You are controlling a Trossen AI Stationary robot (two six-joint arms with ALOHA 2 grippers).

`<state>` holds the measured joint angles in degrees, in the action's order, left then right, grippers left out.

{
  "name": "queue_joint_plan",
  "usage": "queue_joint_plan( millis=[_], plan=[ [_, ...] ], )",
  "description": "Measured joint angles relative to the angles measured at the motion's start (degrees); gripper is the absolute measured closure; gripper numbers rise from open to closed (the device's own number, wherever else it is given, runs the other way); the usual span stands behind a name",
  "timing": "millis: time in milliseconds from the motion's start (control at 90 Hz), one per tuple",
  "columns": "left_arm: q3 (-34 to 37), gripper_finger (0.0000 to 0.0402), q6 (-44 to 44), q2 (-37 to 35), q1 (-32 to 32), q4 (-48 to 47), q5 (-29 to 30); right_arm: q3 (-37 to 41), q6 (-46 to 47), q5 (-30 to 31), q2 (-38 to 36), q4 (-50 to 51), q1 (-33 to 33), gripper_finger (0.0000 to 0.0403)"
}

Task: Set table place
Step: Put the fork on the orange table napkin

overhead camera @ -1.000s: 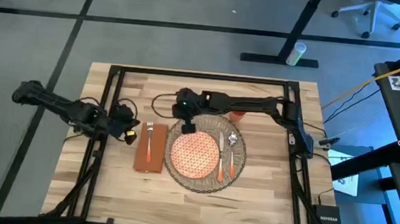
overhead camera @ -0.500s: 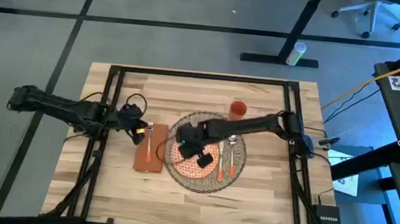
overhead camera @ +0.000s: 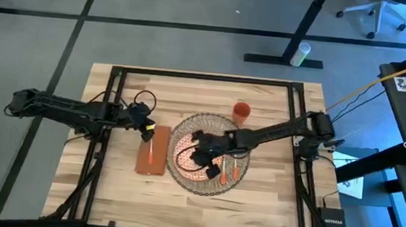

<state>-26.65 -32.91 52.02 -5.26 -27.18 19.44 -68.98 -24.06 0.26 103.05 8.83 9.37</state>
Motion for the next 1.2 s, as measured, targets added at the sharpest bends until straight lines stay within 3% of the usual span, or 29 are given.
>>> queue_joint_plan(
  millis=[111, 467, 1200],
  plan=[
    [0.00, 0.0402, 1.49, 2.57, -3.35, 0.70, -0.01, 2.23, 0.35, 3.12, -2.34, 0.60, 0.00, 0.0403],
    [0.00, 0.0402, 1.84, 12.13, -11.59, 1.43, 0.36, 2.79, 0.49, 4.28, -3.29, 0.41, 0.04, 0.0403],
    [0.00, 0.0402, -5.37, 12.91, -2.23, 2.38, 0.59, 2.79, 0.47, 4.28, -3.25, 0.74, 0.02, 0.0403]
  ],
)
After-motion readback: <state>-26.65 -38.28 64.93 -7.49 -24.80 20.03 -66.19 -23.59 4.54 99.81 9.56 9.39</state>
